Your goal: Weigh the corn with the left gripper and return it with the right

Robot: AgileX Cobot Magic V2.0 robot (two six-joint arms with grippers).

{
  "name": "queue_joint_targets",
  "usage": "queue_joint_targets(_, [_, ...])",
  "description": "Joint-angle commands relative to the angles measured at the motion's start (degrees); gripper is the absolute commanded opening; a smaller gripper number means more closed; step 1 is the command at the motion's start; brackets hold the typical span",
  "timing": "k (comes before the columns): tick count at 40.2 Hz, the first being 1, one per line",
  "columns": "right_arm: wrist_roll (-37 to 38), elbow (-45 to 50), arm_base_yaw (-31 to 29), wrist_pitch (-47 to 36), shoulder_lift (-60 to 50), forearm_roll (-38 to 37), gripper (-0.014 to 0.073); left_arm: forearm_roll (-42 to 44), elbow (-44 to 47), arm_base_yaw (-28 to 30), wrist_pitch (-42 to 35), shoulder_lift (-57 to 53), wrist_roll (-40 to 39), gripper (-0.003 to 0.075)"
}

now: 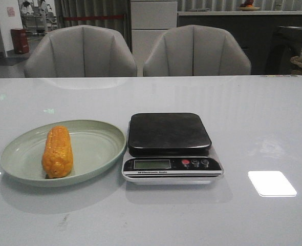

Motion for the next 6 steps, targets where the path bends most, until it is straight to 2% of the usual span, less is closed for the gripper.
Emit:
queue_joint_targets(1, [-0.3,0.3,-0.3,-4.1,-1.1,0.0,0.0139,-0.5,0.0,0.1,-4.3,-1.1,-0.6,0.0132])
queue_joint_targets(6, [-0.3,0.3,-0.3,-4.1,-1.1,0.0,0.0139,-0.5,0.0,0.1,-4.3,-1.1,-0.6,0.0132])
